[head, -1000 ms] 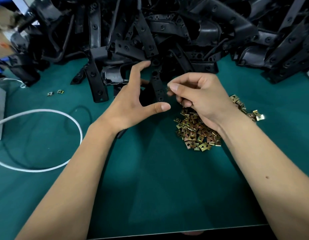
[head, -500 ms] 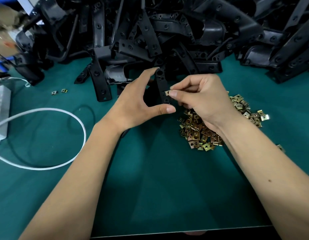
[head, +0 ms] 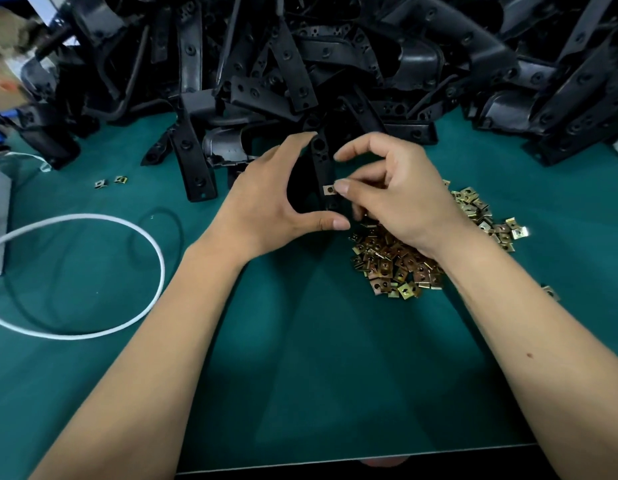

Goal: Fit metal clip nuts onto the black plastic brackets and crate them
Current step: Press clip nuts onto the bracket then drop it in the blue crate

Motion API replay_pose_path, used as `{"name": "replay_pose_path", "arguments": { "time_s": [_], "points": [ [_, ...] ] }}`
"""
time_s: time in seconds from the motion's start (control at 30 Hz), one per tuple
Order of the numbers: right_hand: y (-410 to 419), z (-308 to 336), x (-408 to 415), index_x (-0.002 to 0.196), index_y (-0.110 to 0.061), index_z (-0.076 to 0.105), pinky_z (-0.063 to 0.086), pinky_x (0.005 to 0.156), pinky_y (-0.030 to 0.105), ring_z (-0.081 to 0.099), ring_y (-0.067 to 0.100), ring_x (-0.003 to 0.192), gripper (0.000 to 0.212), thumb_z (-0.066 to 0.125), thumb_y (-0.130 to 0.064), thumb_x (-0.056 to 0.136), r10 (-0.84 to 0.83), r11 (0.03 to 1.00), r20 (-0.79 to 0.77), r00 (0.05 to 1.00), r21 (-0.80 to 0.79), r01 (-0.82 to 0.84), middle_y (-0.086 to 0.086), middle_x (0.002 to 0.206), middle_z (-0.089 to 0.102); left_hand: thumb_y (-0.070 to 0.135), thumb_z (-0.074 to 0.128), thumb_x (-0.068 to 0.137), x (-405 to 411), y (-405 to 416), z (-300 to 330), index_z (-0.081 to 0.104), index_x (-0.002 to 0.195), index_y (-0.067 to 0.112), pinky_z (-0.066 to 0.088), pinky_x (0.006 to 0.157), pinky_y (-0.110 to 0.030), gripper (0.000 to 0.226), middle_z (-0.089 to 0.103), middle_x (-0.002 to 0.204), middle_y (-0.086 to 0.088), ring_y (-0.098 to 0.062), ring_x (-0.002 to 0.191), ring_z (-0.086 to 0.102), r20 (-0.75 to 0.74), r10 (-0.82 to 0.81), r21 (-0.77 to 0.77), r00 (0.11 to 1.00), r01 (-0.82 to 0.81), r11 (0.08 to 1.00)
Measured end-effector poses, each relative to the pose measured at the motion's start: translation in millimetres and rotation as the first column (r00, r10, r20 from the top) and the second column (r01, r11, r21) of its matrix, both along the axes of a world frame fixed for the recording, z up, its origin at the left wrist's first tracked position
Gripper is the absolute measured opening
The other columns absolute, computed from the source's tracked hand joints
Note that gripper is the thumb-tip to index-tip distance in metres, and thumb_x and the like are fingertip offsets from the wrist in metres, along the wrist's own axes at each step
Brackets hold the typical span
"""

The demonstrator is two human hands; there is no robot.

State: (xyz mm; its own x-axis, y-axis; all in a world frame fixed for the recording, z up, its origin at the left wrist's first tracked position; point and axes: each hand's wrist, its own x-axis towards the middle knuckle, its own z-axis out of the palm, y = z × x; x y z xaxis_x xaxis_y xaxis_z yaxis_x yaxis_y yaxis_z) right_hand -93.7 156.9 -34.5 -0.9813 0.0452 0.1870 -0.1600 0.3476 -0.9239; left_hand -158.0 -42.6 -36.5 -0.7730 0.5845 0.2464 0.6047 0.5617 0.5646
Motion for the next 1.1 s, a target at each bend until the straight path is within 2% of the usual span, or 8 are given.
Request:
{"name": "replay_pose_path", "arguments": {
  "time_s": [0.2, 0.3, 0.4, 0.57, 0.63, 0.73, 0.87, 1.1],
  "points": [
    [17.4, 13.3, 4.7, 0.088, -0.029, 0.073, 0.054, 0.074, 0.037, 0.066, 0.006, 0.076, 0.017, 0.074, -0.046, 0.089, -0.004, 0.858, 0.018, 1.0, 0.514, -0.006, -0.01, 0.077, 0.071, 0.084, 0.069, 0.065, -3.2, -10.9, 0.1, 0.042, 0.149, 0.024, 0.03, 0.089, 0.006, 0.107, 0.05, 0.114, 0.042, 0.034, 0.108, 0.041, 0.063, 0.114, 0.143, 0.991, -0.123, 0.982],
    [17.9, 20.9, 9.2, 0.077, -0.035, 0.073, 0.051, 0.066, 0.037, 0.061, 0.007, 0.071, 0.029, 0.081, -0.063, 0.07, 0.057, 0.743, 0.163, 0.985, 0.652, -0.151, -0.01, 0.072, 0.066, 0.085, 0.07, 0.064, -4.5, -11.7, -0.5, 0.041, 0.149, 0.027, 0.033, 0.088, 0.004, 0.107, 0.052, 0.114, 0.039, 0.024, 0.109, 0.048, 0.057, 0.115, 0.128, 0.992, -0.121, 0.984],
    [11.8, 22.0, 9.5, 0.076, -0.033, 0.074, 0.052, 0.071, 0.037, 0.06, 0.004, 0.077, 0.023, 0.086, -0.052, 0.072, 0.111, 0.711, 0.204, 0.973, 0.668, -0.221, -0.012, 0.077, 0.065, 0.084, 0.071, 0.064, -4.9, -12.4, -1.4, 0.039, 0.15, 0.032, 0.035, 0.09, -0.001, 0.105, 0.055, 0.122, 0.029, 0.006, 0.117, 0.051, 0.069, 0.11, 0.103, 0.992, -0.117, 0.988],
    [9.7, 17.4, 9.0, 0.079, -0.029, 0.07, 0.047, 0.074, 0.023, 0.057, -0.005, 0.08, 0.015, 0.082, -0.036, 0.084, 0.152, 0.72, 0.166, 0.974, 0.657, -0.224, -0.016, 0.081, 0.061, 0.076, 0.075, 0.069, -2.7, -12.3, 0.8, 0.04, 0.15, 0.029, 0.034, 0.095, 0.001, 0.1, 0.057, 0.132, 0.023, 0.004, 0.124, 0.051, 0.086, 0.059, 0.111, 0.995, -0.068, 0.992],
    [9.8, 14.7, 7.1, 0.085, -0.027, 0.069, 0.041, 0.067, 0.01, 0.058, -0.01, 0.075, 0.012, 0.077, -0.033, 0.09, 0.095, 0.815, 0.088, 0.992, 0.566, -0.128, -0.016, 0.078, 0.064, 0.074, 0.077, 0.069, -2.6, -12.0, 1.3, 0.04, 0.152, 0.028, 0.034, 0.099, -0.003, 0.102, 0.057, 0.137, 0.021, 0.005, 0.128, 0.05, 0.098, 0.024, 0.118, 0.995, -0.036, 0.992],
    [9.6, 11.3, 3.3, 0.089, -0.016, 0.069, 0.042, 0.063, 0.007, 0.063, -0.004, 0.064, 0.009, 0.072, -0.021, 0.096, -0.047, 0.981, 0.036, 0.998, 0.19, 0.039, -0.006, 0.076, 0.075, 0.074, 0.078, 0.066, -1.5, -11.8, 3.6, 0.037, 0.155, 0.032, 0.033, 0.109, -0.013, 0.107, 0.052, 0.145, 0.021, 0.004, 0.136, 0.044, 0.115, -0.016, 0.108, 0.993, 0.003, 0.994],
    [4.5, 7.2, 2.5, 0.093, -0.011, 0.074, 0.038, 0.053, 0.018, 0.052, 0.001, 0.054, 0.007, 0.069, -0.011, 0.097, -0.083, 0.972, 0.1, 0.991, -0.213, 0.103, 0.004, 0.077, 0.075, 0.071, 0.081, 0.066, 2.6, -7.4, 5.1, 0.039, 0.154, 0.032, 0.031, 0.108, -0.007, 0.106, 0.051, 0.143, 0.029, 0.01, 0.135, 0.043, 0.103, -0.1, 0.102, 0.99, 0.089, 0.991],
    [-2.0, 1.5, -1.4, 0.097, -0.015, 0.077, 0.045, 0.063, 0.012, 0.063, -0.003, 0.067, 0.01, 0.072, -0.007, 0.093, -0.151, 0.951, 0.071, 0.986, -0.262, 0.164, 0.0, 0.083, 0.076, 0.073, 0.081, 0.063, 3.3, -4.0, 5.0, 0.039, 0.156, 0.026, 0.035, 0.115, -0.023, 0.112, 0.051, 0.15, 0.014, -0.002, 0.139, 0.045, 0.067, -0.145, 0.043, 0.987, 0.142, 0.989]
  ]
}}
